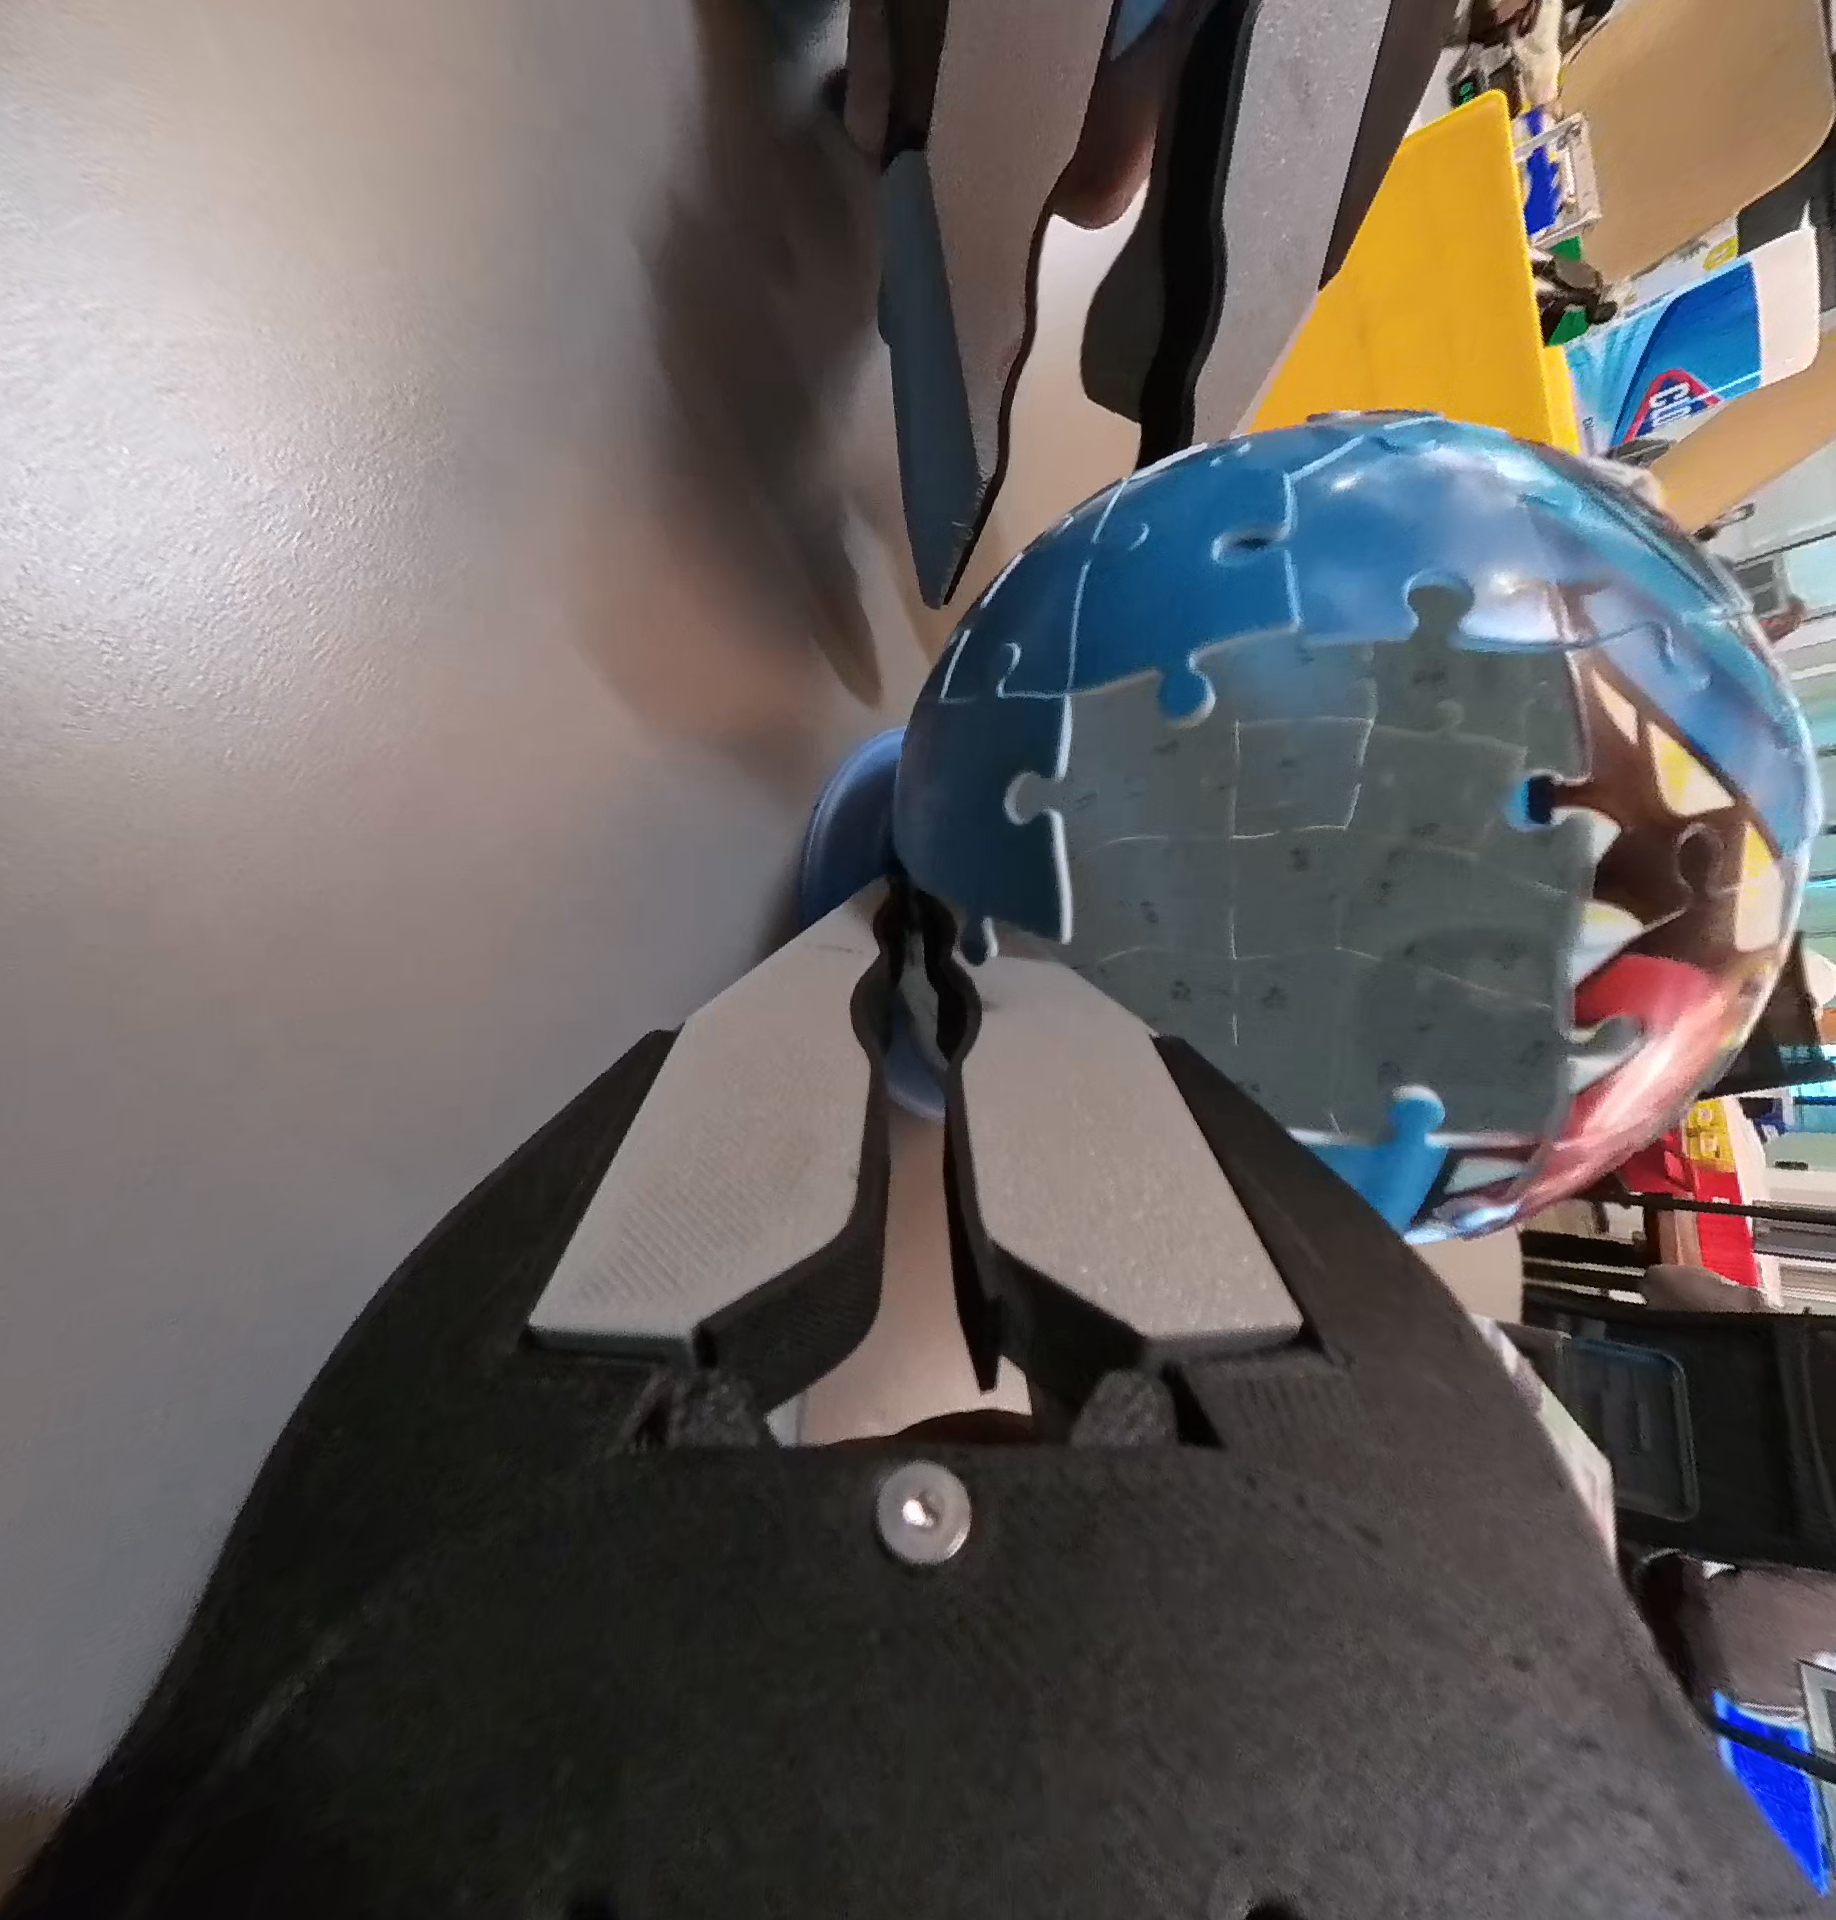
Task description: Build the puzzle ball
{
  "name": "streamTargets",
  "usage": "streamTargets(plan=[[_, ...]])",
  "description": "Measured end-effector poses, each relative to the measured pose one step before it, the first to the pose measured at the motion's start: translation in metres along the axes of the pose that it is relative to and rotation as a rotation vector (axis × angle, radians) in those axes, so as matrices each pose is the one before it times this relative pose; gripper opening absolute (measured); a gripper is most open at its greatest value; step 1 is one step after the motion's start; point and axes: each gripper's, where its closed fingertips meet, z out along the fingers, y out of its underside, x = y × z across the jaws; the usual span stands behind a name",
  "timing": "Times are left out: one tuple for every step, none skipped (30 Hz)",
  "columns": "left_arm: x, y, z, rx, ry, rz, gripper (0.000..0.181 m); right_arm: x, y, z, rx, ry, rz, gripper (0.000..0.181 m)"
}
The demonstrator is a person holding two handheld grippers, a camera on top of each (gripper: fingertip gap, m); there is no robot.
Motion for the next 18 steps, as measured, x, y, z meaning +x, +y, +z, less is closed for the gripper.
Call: streamTargets(plan=[[0.00014, -0.00006, -0.00003, 0.0002, 0.0014, -0.001, 0.036, 0.00017, 0.00017, -0.00006, -0.006, -0.0002, 0.0049, 0.0], [0.00013, -0.00001, -0.00006, 0.0003, 0.0009, 0.0004, 0.036, -0.00005, 0.00034, -0.00017, -0.0099, 0.0, 0.0026, 0.0], [0.00006, -0.00004, 0.00002, 0.0003, 0.0004, 0.0, 0.036, -0.00004, 0.0006, -0.00018, -0.0138, 0.0017, -0.0019, 0.0], [0.00007, 0.00002, -0.00012, 0.0003, 0.0014, -0.001, 0.036, 0.00019, 0.00039, -0.00023, -0.0161, 0.006, -0.0077, 0.0], [0.00007, -0.00008, 0.0, 0.0007, 0.0015, -0.0011, 0.036, -0.00024, 0.00009, -0.00012, -0.018, 0.0067, -0.0118, 0.0], [0.00001, 0.00004, -0.0001, 0.0005, 0.0015, -0.0013, 0.036, -0.00048, 0.00011, 0.00018, -0.0172, 0.007, -0.0106, 0.0], [-0.00006, -0.00009, 0.0, 0.0002, 0.0014, -0.0016, 0.037, -0.00014, -0.00002, 0.00019, -0.0127, 0.0072, -0.0077, 0.0], [-0.00013, -0.00005, -0.00006, 0.0011, 0.0008, -0.0006, 0.037, -0.00018, -0.00017, 0.00007, -0.0079, 0.0054, -0.007, 0.0], [-0.00014, -0.00003, 0.00013, 0.0006, 0.0005, 0.0002, 0.037, -0.00008, -0.00001, 0.00015, -0.0057, 0.003, -0.0046, 0.0], [0.00004, 0.00004, 0.0002, -0.0004, 0.0011, 0.0016, 0.038, -0.00009, 0.00005, 0.00021, -0.0036, 0.0003, -0.0005, 0.0], [0.00005, 0.00005, 0.00039, -0.0003, 0.0004, 0.0032, 0.039, -0.00002, 0.0001, 0.00006, -0.002, -0.0022, 0.0042, 0.0], [-0.00004, -0.00012, 0.00046, 0.0001, 0.0003, 0.0034, 0.039, -0.00012, -0.00005, 0.00006, -0.0025, -0.0043, 0.0081, 0.0], [0.00004, -0.00007, 0.00052, -0.0002, 0.0013, 0.0027, 0.04, -0.00004, 0.00012, -0.00003, -0.005, -0.0058, 0.0095, 0.0], [-0.00012, 0.00005, 0.00072, -0.001, 0.0023, 0.0021, 0.04, -0.00016, 0.00012, -0.00017, -0.0072, -0.0062, 0.0085, 0.0], [0.00009, -0.00012, 0.00058, 0.0003, 0.0037, 0.0019, 0.04, -0.00032, 0.00003, -0.0004, -0.0074, -0.0061, 0.0077, 0.0], [0.0002, -0.00005, 0.00064, -0.0001, 0.0051, 0.0016, 0.041, -0.00055, -0.00025, -0.00044, -0.0054, -0.0066, 0.0061, 0.0], [-0.00022, 0.00016, 0.00066, -0.0004, 0.0032, 0.0019, 0.041, -0.00067, -0.00009, -0.00024, -0.0061, -0.0051, 0.0063, 0.0], [-0.00039, -0.00001, 0.00055, -0.0001, 0.001, 0.0021, 0.041, -0.00001, 0.0003, -0.00002, -0.0101, -0.0002, 0.0073, 0.0]])
